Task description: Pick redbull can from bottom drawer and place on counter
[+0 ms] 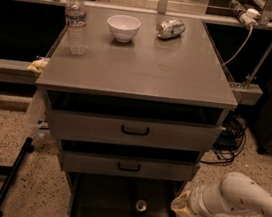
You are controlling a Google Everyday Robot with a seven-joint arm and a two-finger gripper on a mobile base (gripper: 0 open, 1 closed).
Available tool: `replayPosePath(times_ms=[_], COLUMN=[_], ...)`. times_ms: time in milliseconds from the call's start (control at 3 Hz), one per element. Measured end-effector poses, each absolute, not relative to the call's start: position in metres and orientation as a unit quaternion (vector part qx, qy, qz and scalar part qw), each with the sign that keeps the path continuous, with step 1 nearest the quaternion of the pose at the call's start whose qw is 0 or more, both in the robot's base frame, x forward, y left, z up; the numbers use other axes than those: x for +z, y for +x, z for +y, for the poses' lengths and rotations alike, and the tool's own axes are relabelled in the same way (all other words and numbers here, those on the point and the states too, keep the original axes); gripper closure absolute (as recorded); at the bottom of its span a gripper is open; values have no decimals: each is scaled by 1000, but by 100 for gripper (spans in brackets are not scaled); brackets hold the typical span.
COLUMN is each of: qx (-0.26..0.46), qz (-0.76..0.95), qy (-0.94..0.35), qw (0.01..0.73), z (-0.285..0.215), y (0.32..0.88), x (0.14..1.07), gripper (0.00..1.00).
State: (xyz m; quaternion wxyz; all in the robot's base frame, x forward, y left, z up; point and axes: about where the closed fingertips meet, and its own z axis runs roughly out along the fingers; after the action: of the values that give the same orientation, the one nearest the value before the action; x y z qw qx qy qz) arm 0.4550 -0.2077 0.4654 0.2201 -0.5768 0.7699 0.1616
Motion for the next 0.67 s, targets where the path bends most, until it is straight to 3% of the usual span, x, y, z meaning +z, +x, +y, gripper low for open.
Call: replayPosePath(times_ms=[667], qx=[156], qz=[738], qy=[-623], qw=[208], z=[-207], y=[464], x=[393], gripper=[100])
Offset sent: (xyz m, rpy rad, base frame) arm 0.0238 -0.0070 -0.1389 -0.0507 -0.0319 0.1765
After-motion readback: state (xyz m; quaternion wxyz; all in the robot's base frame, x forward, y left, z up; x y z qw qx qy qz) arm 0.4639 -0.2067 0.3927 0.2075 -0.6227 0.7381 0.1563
